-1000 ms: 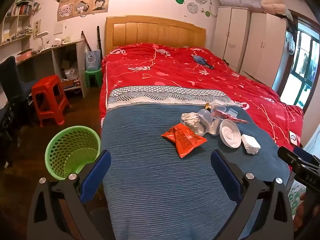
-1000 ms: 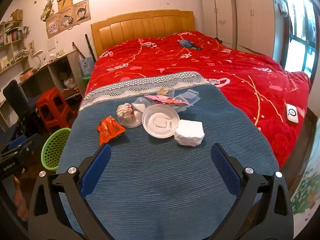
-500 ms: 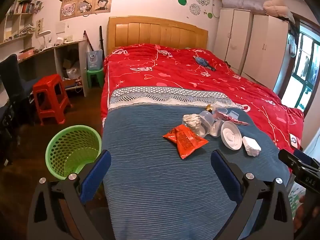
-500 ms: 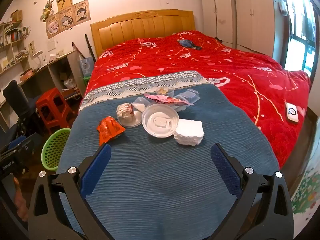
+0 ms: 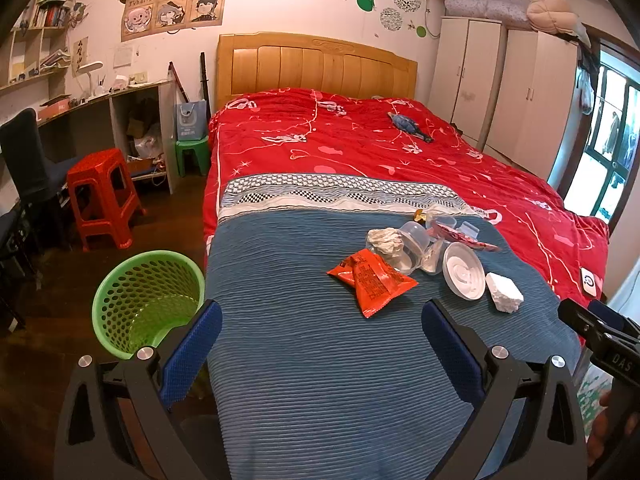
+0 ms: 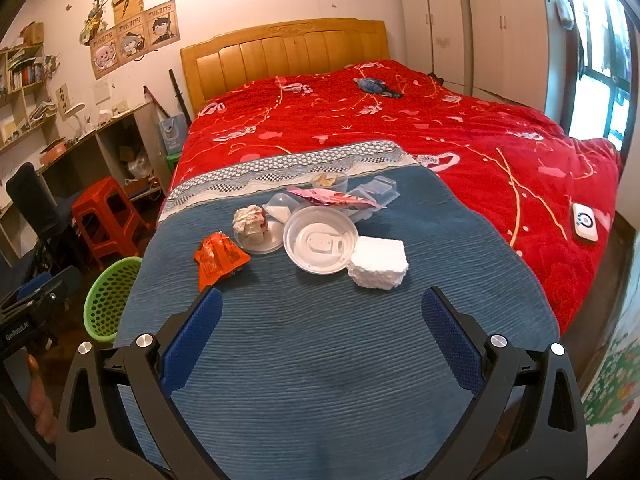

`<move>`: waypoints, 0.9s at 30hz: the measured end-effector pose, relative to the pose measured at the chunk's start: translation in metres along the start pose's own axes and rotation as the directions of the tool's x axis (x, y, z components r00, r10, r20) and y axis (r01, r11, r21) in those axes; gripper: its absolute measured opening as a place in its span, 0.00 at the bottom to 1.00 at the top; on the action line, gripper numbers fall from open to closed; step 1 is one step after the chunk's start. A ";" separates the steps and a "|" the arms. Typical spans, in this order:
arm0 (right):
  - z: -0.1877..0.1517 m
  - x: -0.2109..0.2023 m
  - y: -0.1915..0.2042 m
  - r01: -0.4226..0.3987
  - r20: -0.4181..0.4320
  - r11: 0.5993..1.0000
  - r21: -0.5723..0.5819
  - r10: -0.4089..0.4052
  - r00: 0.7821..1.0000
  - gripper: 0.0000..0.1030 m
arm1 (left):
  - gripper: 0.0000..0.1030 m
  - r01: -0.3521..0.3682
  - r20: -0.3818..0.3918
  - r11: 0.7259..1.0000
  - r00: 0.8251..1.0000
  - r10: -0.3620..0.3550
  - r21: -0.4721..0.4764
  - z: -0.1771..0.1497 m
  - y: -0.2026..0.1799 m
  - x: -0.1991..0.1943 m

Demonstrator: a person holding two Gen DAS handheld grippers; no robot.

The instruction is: Collect trash

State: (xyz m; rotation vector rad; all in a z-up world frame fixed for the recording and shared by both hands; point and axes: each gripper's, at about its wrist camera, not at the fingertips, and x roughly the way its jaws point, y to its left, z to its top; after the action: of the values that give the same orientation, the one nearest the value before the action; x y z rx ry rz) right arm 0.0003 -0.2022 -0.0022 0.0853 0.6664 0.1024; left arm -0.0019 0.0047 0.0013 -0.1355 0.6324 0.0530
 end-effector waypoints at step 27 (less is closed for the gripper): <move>-0.003 0.001 -0.002 -0.001 -0.002 1.000 0.002 0.001 1.000 0.96 | 0.94 0.001 -0.003 1.000 1.000 -0.001 -0.001 -0.001 0.002 0.000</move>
State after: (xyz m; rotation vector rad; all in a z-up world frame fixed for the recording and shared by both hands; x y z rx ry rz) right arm 0.0000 -0.2037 -0.0053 0.0877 0.6684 0.1028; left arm -0.0028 0.0062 0.0002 -0.1371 0.6349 0.0524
